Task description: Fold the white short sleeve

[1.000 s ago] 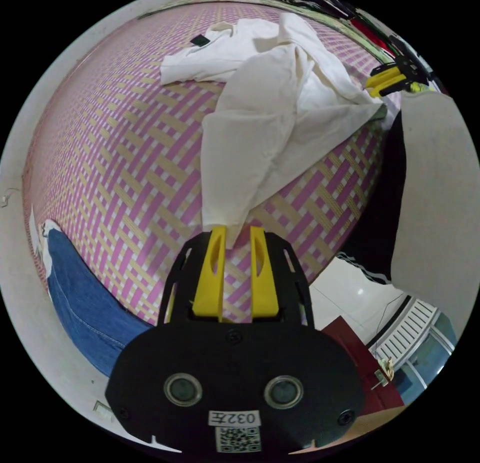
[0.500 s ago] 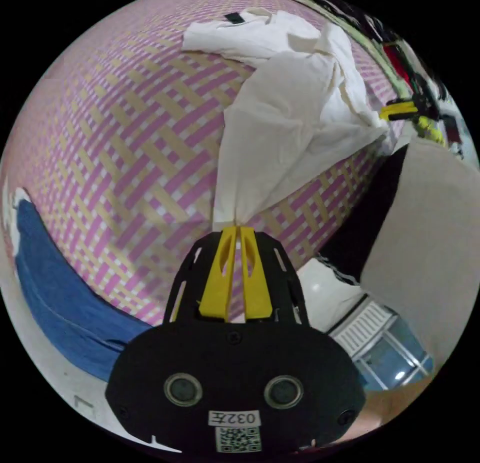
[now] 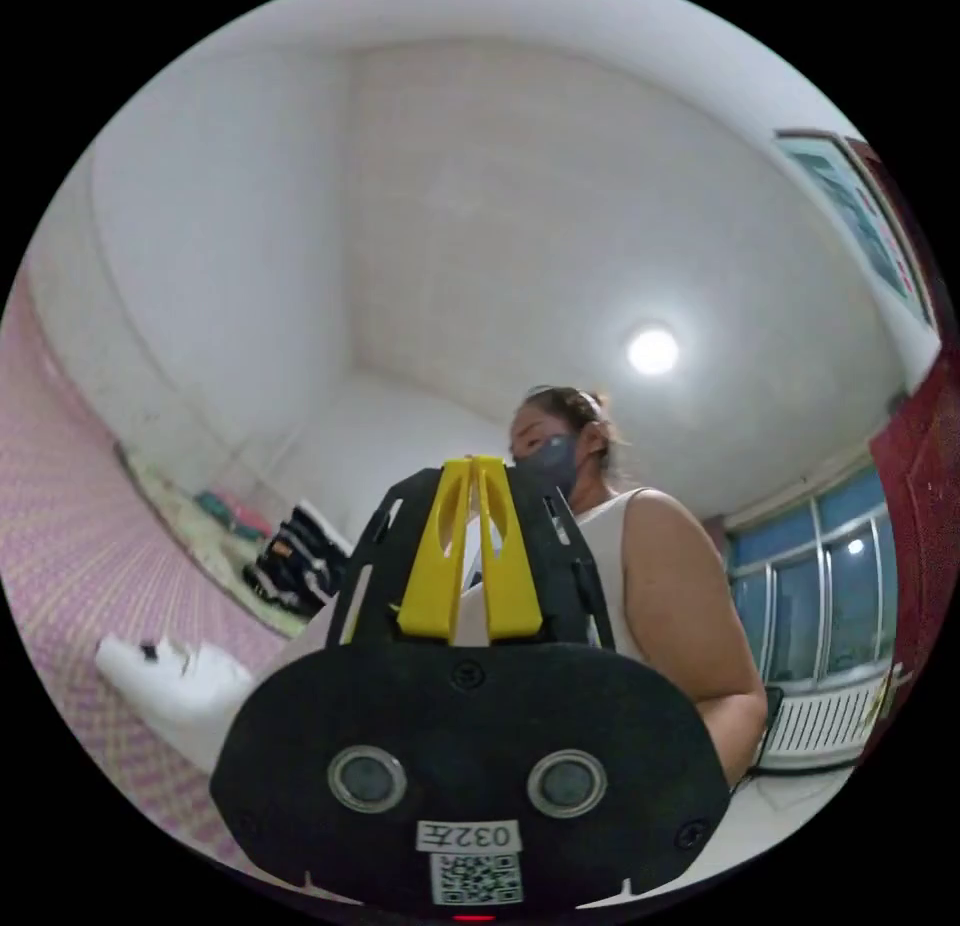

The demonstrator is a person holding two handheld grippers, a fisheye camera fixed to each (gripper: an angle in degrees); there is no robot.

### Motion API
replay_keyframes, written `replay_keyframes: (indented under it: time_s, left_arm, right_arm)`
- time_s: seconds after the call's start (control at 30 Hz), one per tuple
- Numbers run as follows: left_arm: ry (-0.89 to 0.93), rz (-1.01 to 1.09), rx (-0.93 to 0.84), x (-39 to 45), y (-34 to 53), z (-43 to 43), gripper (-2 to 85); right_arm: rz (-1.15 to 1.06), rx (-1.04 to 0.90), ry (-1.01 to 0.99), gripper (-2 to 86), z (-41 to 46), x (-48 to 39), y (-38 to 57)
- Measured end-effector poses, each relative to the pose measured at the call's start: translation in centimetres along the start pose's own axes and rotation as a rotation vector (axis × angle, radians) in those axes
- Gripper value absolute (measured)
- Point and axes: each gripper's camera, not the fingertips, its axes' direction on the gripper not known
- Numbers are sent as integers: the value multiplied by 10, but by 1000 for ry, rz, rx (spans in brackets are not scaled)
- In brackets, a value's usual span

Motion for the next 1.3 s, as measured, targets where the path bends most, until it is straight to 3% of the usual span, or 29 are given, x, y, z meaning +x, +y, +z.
replay_keyframes:
  time_s: [0.17, 0.33, 0.4, 0.5, 0.57, 0.63, 0.67, 0.73, 0.8, 0.87, 0.9, 0.97, 1.03, 1.2, 1.3]
  left_arm:
    - [278, 301, 121, 43, -37, -49, -10]
    - [254, 337, 64, 47, -47, -96, -10]
    - [167, 251, 80, 26, -44, -120, -9]
    - [-71, -105, 158, -47, -29, -170, -9]
    - [-154, -540, 367, -130, 4, -217, -9]
    - [-130, -734, 539, -179, 25, -236, -9]
    - [-203, -771, 521, -198, 12, -237, -9]
    - [-279, -662, 410, -207, -41, -221, -9]
    - [-140, -466, 402, -198, -95, -195, -9]
    - [51, -166, 407, -159, -149, -173, -9]
    - [66, -95, 395, -147, -158, -170, -9]
    - [23, 138, 334, -98, -172, -173, -9]
    - [-51, 227, 261, -74, -162, -180, -9]
    - [-212, 141, 95, -82, -86, -226, -9]
    - [-344, -77, 6, -120, -9, -267, -9]
  right_arm:
    - [-452, -74, -199, -9, -5, -92, -25]
    - [-594, -29, -267, -9, -34, -117, -21]
    - [-529, -2, -212, -9, -44, -102, -18]
    - [-217, 17, -35, -9, -54, -40, -20]
    - [81, 17, 158, -9, -59, 29, -21]
    - [139, -4, 284, -9, -54, 69, -28]
    - [221, -34, 335, -9, -45, 94, -42]
    - [256, -57, 366, -9, -24, 112, -75]
    - [136, -62, 370, -9, 6, 91, -121]
    - [-222, -10, 351, -9, 38, 13, -171]
    - [-293, 7, 357, -9, 43, -6, -177]
    - [-467, 56, 360, -9, 50, -64, -187]
    - [-520, 52, 362, -9, 49, -85, -178]
    - [-486, -33, 503, -9, 38, -73, -111]
    - [-283, -50, 543, -9, 6, -22, -54]
